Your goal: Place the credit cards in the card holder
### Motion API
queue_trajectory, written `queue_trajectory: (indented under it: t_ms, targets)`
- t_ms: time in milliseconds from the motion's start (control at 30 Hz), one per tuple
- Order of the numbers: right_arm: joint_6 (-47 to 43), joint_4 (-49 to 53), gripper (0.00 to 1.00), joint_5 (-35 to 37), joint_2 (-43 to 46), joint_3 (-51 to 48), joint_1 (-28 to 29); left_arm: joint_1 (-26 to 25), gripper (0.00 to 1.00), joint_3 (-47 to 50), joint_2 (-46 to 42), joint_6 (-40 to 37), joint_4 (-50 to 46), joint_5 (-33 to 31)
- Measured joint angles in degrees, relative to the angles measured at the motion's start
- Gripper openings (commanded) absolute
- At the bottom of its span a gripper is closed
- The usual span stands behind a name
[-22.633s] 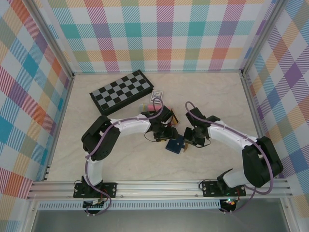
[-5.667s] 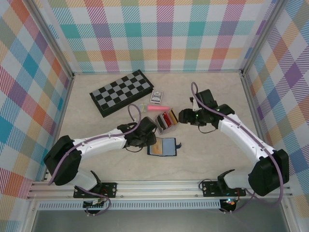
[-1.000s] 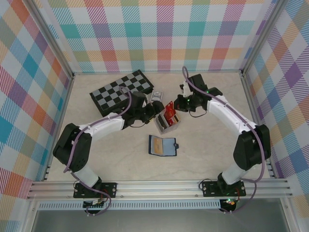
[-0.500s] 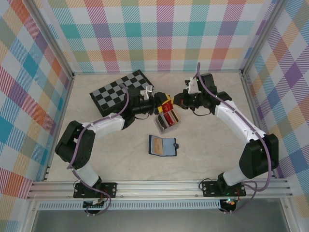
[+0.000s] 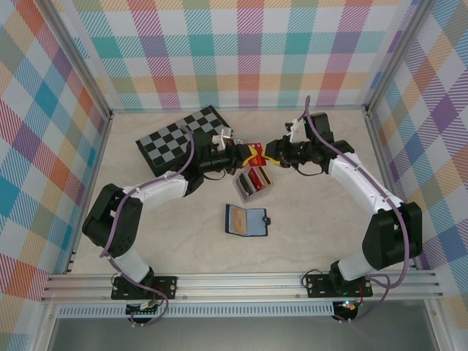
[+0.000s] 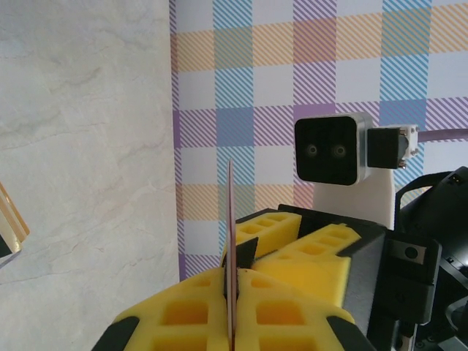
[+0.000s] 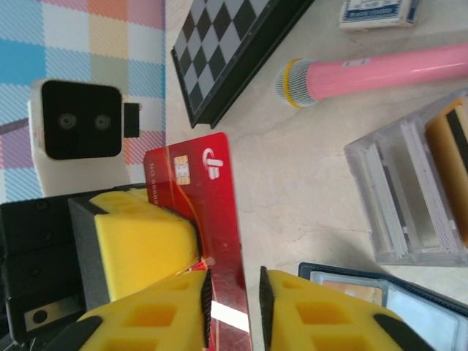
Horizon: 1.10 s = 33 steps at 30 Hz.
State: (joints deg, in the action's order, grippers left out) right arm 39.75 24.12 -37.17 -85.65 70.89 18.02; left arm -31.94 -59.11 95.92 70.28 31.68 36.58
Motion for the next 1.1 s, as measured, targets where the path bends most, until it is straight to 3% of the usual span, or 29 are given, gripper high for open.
queue_trajectory:
  t_ms: [300,433,667,1100]
  targets:
    - [0.1,-1.8,0.31,-5.9,-0.4,0.0,-0.2,0.0,0.00,0.0,0.0,2.8,4.1,1.0]
    - [0.1,-2.7,0.25,-7.3,-0.9,0.0,-0.2,0.0,0.04,0.1,0.5,5.4,7.0,1.6]
    - [-0.2,-2.1,0.21,-5.3,-0.9,0.0,-0.3,0.0,0.18,0.9,1.6,8.9,10.0,1.6]
    - [0.6,-1.9,0.20,-0.5,-0.3,-0.7,-2.1,0.0,0.17,1.7,1.6,9.8,10.7,1.6]
